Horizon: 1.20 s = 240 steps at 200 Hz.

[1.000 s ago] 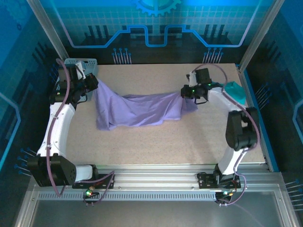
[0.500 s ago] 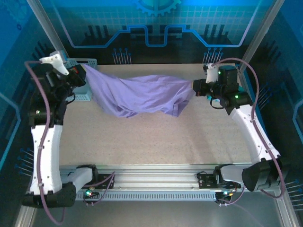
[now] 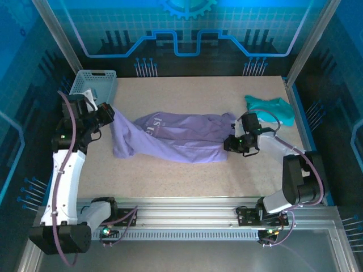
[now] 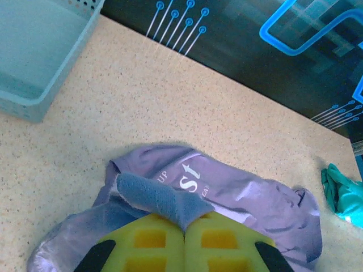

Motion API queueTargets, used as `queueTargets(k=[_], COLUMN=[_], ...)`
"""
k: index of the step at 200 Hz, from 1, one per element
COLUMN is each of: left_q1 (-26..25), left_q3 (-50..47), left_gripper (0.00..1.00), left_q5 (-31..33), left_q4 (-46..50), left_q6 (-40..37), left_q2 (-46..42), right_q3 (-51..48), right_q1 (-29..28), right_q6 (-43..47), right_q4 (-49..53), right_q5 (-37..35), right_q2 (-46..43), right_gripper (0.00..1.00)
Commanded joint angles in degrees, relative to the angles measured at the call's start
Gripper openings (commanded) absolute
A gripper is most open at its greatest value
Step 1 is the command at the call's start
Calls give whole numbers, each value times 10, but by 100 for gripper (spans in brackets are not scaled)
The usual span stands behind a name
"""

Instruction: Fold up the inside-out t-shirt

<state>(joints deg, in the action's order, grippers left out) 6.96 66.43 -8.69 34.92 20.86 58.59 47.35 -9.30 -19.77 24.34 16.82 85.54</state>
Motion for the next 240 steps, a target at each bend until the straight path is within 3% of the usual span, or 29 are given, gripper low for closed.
queueTargets(k=[1,24,51,123,175,240], left_q1=[2,2,2,2,2,2], left_q3=[-4,-8,-10,-11,-11,-13], left_gripper=[0,0,0,0,0,0], left_q5=[-12,-11,-11,-13,-19,-18], left_q4=[-18,-22,-27,-28,-32,-32], left_q6=[2,0,-1,0,3,1], left_q2=[-10,-7,-4,-5,-6,-7], right_q3=[-4,-12,-17,-33,-42,-45], right_q1=[5,5,2,-31,-39,-50], right_q6=[3,1,-6,-13,-9,-6], right_q4=[-22,-19,-20,12,11,-24], right_q5=[11,6,19,8,-25,18], right_q2=[-5,-16,-22,-73,-67,-56], right_gripper=[33,40,41,30,32,27])
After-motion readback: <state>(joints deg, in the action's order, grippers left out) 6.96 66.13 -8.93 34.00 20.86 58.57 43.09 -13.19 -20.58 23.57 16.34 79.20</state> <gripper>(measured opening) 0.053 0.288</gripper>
